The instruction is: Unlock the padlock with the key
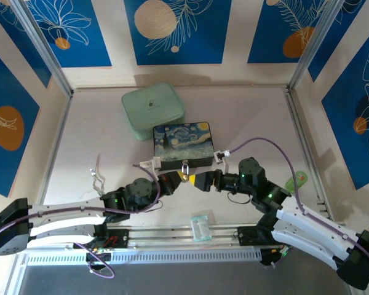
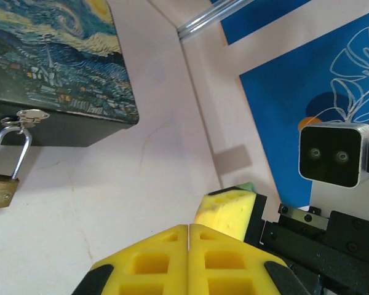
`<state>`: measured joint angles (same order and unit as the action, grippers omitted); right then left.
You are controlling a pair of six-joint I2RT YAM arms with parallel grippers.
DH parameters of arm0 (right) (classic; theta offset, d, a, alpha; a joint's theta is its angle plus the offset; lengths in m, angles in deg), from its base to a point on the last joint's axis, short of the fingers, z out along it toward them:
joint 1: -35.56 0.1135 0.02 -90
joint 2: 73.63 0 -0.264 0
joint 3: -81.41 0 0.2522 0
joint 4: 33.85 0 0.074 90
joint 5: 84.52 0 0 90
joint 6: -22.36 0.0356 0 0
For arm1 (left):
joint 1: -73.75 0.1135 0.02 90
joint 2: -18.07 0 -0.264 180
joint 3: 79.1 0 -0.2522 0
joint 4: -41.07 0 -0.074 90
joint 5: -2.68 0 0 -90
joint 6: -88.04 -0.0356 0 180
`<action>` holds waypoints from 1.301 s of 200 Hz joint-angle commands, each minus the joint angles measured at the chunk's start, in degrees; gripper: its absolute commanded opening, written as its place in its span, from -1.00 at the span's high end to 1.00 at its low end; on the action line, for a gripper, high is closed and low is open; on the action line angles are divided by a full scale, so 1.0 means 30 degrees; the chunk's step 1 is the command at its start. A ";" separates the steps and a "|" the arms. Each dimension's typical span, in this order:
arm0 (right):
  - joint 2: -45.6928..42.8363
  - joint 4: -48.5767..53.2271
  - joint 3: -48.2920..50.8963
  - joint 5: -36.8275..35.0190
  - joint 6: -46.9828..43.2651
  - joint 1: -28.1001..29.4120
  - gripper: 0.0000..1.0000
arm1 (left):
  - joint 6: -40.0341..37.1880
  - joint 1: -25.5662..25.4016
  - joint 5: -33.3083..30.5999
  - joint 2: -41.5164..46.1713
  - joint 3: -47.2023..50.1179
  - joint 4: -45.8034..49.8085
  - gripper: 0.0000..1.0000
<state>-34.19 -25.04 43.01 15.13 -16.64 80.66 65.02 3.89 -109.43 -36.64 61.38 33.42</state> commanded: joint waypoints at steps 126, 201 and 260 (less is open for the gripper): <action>0.3122 -0.9707 0.1433 0.3547 0.2303 -0.0351 -0.06 | -0.2466 0.0144 0.1454 0.0078 -0.0800 -0.3851 1.00; 0.3274 -1.1297 0.1945 0.4236 0.2774 -0.0385 0.25 | -0.2697 0.0159 0.1719 -0.0489 -0.1297 -0.4624 1.00; 0.2967 -1.1291 0.2617 0.4152 0.3213 -0.0561 0.36 | -0.2713 0.0202 0.1538 -0.0347 -0.1122 -0.4988 1.00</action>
<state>-24.74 -59.66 49.30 25.69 -7.53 78.70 57.65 4.26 -105.52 -38.37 59.55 22.62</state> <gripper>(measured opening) 0.284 0.053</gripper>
